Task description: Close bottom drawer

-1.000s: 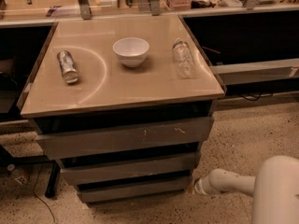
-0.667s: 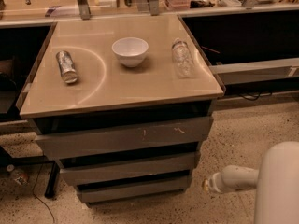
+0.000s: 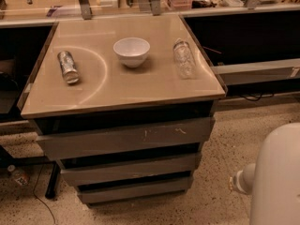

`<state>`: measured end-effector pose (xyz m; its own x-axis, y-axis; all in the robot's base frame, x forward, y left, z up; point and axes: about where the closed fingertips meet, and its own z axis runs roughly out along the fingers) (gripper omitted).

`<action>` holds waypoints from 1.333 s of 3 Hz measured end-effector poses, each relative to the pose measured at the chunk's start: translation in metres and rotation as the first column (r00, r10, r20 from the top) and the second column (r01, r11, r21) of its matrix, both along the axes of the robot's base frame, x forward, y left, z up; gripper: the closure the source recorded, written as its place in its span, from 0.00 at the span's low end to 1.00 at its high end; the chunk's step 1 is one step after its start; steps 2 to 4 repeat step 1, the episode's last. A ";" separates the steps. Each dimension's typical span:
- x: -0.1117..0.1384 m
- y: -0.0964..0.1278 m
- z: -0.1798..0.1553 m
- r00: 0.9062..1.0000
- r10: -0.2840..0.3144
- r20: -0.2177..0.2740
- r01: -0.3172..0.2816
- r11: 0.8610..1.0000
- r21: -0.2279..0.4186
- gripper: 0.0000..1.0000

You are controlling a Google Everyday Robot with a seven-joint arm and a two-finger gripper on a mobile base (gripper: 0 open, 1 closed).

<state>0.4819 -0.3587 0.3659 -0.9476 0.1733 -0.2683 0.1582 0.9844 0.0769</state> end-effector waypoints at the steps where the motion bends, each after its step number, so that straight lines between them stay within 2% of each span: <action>1: -0.001 -0.001 -0.001 1.000 0.000 -0.001 0.000 1.000 0.000 0.59; 4: -0.001 -0.001 -0.001 1.000 0.000 -0.001 0.000 1.000 0.000 0.59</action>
Offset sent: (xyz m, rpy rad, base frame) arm 0.0000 0.0000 0.0000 0.0000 0.0000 0.0000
